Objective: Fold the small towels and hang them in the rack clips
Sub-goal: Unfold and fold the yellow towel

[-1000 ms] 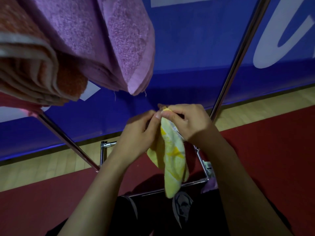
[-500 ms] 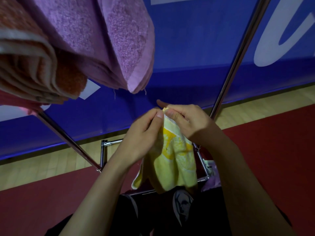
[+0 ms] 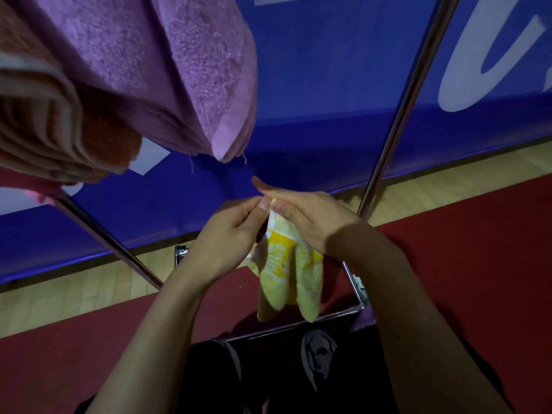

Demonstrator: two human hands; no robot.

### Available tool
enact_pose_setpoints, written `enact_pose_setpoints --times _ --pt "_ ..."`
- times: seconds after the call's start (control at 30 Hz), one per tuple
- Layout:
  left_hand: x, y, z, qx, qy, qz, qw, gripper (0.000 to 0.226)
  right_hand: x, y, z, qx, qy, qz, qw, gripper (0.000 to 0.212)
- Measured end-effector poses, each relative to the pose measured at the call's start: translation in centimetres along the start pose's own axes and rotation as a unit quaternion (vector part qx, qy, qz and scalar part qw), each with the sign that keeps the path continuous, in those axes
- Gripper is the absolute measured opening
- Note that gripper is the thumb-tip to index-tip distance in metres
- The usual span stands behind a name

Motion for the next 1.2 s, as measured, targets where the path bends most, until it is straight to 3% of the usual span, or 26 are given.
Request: enact_pose_setpoints --times 0.13,0.2,0.3,0.4,0.5,0.67,0.8,0.9,1.07,1.2 --pt "0.3 -0.4 0.0 0.012 0.010 -0.044 0.999 0.045 -0.9 0.1 0.0 0.003 -0.058 0.030 0.998 0.030" --pt "0.8 -0.9 -0.2 0.037 0.030 -0.052 0.998 0.033 -1.6 0.1 -0.1 0.004 -0.084 0.048 0.995 0.027" --pt "1.1 -1.0 -0.1 0.049 0.033 -0.043 0.997 0.019 -2.3 -0.2 -0.2 0.003 -0.104 0.095 0.990 0.031" --pt "0.6 -0.9 0.2 0.056 -0.014 -0.008 0.998 0.019 -2.3 -0.5 -0.3 0.020 -0.106 0.090 0.990 0.046" --pt "-0.7 -1.1 0.5 0.071 -0.073 0.012 0.995 0.018 -1.4 -0.8 -0.3 0.036 -0.053 0.071 0.995 0.066" --pt "-2.8 0.9 0.8 0.024 -0.156 -0.002 0.987 0.017 0.9 -2.9 -1.0 0.090 0.111 0.074 0.987 0.040" --pt "-4.4 2.0 0.5 0.001 -0.203 0.007 0.979 0.016 1.4 -4.7 -1.7 0.135 0.176 0.007 0.975 0.060" --pt "-5.7 2.7 0.3 -0.019 -0.238 -0.005 0.971 0.018 1.1 -6.3 -2.0 0.164 0.187 -0.047 0.967 0.077" --pt "-6.6 2.5 -0.2 -0.046 -0.267 -0.018 0.962 0.017 0.2 -6.7 -2.1 0.178 0.145 -0.073 0.970 0.044" --pt "-7.6 3.1 -0.3 -0.067 -0.293 -0.032 0.953 0.020 -0.5 -7.7 -2.5 0.202 0.140 -0.122 0.962 0.041"
Point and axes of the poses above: each hand's wrist, its own z-axis towards the middle knuckle, its own x-axis out of the palm, y = z × x, the point moved 7 cm from there along z, towards the middle knuckle, and after that the axes turned 3 degrees about x, right-handed, at the moved point
